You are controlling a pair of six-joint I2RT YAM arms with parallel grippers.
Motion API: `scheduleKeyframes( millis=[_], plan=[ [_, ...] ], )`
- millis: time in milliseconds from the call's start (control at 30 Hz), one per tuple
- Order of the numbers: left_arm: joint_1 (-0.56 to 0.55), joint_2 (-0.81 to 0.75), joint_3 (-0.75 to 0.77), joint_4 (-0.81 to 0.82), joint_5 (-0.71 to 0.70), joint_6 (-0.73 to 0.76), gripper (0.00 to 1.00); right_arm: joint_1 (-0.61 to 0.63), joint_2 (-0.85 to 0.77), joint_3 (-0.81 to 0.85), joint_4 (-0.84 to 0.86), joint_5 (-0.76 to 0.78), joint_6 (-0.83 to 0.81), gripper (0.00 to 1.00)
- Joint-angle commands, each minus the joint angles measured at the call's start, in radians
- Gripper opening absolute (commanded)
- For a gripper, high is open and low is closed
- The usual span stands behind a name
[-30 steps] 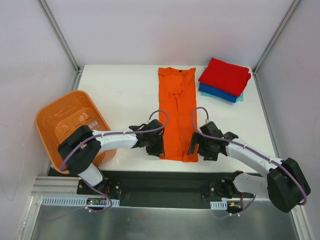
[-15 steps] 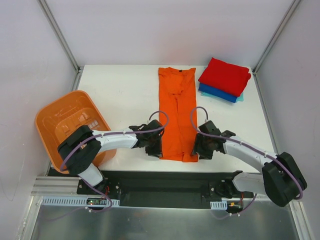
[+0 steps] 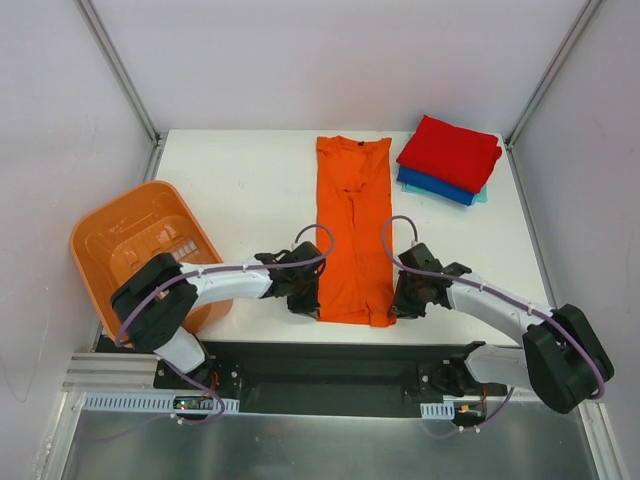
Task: Fold and stack the t-shirts
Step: Fold the tshirt
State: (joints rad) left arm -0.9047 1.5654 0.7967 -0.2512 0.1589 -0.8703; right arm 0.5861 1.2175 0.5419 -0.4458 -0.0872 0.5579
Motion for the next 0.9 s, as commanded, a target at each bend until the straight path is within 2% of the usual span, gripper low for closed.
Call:
scheduleKeyframes(
  millis=[0,67,100,133,200,500,567,700,867],
  plan=[
    [-0.013,-0.037,-0.039,-0.091,0.008,0.027,0.00,0.001,0.019,-0.040,-0.002,-0.009,0.005,0.19],
    [-0.013,-0.042,-0.053,-0.091,0.013,0.022,0.00,0.001,0.014,-0.046,0.008,-0.019,0.005,0.14],
    [-0.013,-0.045,-0.054,-0.091,0.022,0.021,0.00,0.001,0.010,-0.049,0.015,-0.041,-0.001,0.12],
    [-0.014,-0.048,-0.057,-0.089,0.025,0.017,0.00,0.001,0.007,-0.059,0.022,-0.063,-0.006,0.05],
    [-0.016,-0.065,-0.060,-0.089,0.036,0.007,0.00,0.017,-0.028,-0.075,0.053,-0.138,-0.004,0.01],
    [-0.091,-0.223,-0.128,-0.088,0.028,-0.105,0.00,0.188,-0.292,-0.183,0.016,-0.157,0.200,0.01],
    [-0.121,-0.255,-0.132,-0.088,0.028,-0.125,0.00,0.231,-0.352,-0.186,0.000,-0.122,0.238,0.01],
    [-0.131,-0.320,-0.132,-0.088,-0.010,-0.142,0.00,0.247,-0.429,-0.094,-0.125,-0.028,0.206,0.01],
    [-0.125,-0.361,-0.065,-0.088,-0.117,-0.099,0.00,0.242,-0.406,0.024,-0.211,0.146,0.139,0.01]
  ],
)
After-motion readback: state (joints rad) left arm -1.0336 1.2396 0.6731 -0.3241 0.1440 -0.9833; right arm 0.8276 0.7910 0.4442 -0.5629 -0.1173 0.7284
